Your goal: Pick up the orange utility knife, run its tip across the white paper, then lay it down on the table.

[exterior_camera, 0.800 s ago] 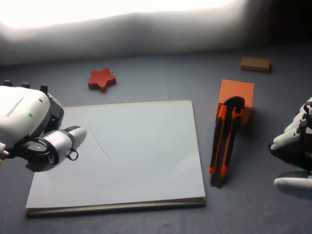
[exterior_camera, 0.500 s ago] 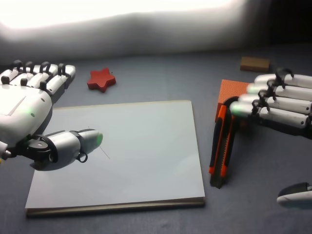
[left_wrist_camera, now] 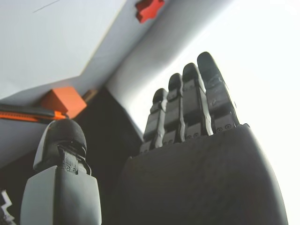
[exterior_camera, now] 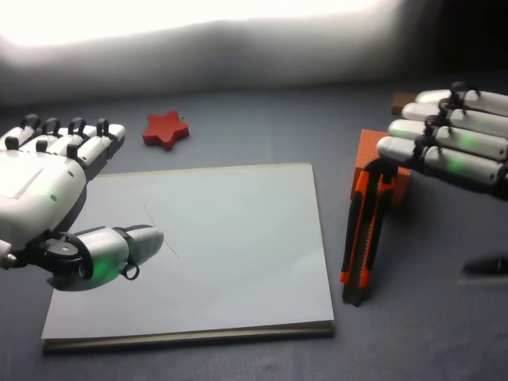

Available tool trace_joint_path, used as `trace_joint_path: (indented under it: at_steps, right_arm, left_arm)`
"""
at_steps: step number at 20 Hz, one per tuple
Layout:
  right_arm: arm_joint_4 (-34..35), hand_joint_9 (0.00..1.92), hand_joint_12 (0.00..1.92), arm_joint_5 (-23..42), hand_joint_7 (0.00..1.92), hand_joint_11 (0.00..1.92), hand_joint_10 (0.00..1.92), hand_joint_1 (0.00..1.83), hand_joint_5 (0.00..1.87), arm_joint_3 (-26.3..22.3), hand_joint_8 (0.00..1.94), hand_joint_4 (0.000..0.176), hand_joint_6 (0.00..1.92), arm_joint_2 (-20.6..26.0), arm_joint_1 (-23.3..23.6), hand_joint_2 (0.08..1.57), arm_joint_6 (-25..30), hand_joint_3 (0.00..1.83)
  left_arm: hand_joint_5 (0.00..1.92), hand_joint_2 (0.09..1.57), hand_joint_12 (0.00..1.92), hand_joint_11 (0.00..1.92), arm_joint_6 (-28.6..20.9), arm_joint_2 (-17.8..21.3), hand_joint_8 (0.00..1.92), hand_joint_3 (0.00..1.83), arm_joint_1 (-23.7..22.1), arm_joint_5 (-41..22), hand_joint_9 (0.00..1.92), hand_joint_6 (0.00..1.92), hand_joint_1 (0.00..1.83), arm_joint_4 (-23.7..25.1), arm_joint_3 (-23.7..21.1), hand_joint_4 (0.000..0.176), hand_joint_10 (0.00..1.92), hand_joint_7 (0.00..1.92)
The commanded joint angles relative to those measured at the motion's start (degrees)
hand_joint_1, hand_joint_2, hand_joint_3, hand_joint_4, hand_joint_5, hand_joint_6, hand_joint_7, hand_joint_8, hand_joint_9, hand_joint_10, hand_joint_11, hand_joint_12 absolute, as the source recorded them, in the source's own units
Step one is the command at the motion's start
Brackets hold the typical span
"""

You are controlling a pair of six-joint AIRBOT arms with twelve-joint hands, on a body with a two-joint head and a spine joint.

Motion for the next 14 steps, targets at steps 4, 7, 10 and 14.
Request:
trace_joint_path:
  at_steps: [4, 7, 10, 14]
  right_arm:
    - [-6.07, 0.0, 0.0, 5.86, 0.0, 0.0, 0.0, 1.24, 0.0, 3.2, 0.0, 0.0, 0.0, -2.52, 4.5, 1.01, -4.28, 0.0]
    - [-9.87, 0.0, 0.0, 1.08, 0.0, 0.0, 0.0, 1.25, 0.0, 3.81, 0.0, 0.0, 0.0, -3.21, 5.68, 1.0, -3.6, 0.0]
    - [-13.87, 0.0, 0.0, -6.53, 0.0, 0.0, 0.0, 1.23, 0.0, 3.81, 0.0, 0.0, 0.0, -3.67, 8.24, 1.01, -0.52, 0.0]
    - [-17.43, 0.0, 0.0, -14.4, 0.0, 0.0, 0.0, 1.21, 0.0, 3.8, 0.0, 0.0, 0.0, -5.71, 12.52, 1.01, 2.6, 0.0]
  left_arm:
    - [0.03, 1.17, 0.66, 0.0, -1.06, 0.13, 0.0, 0.0, -0.92, -4.68, 0.16, 0.0, 0.23, 4.88, 0.07, 0.051, 0.01, 0.11]
    - [0.04, 1.18, 0.59, 0.0, -0.82, -0.19, 0.0, 0.0, -1.61, -4.68, 0.14, 0.0, 0.23, 4.88, -0.33, 0.046, 0.01, 0.1]
    - [0.0, 1.19, 0.59, 0.0, -0.76, -0.65, 0.0, 0.0, -1.83, -4.68, 0.14, 0.0, 0.2, 4.82, -0.57, 0.055, 0.01, 0.09]
    - [0.0, 1.2, 0.52, 0.0, -0.63, -1.12, 0.0, 0.0, -1.76, -4.67, 0.11, 0.0, 0.19, 4.34, -0.7, 0.051, 0.0, 0.07]
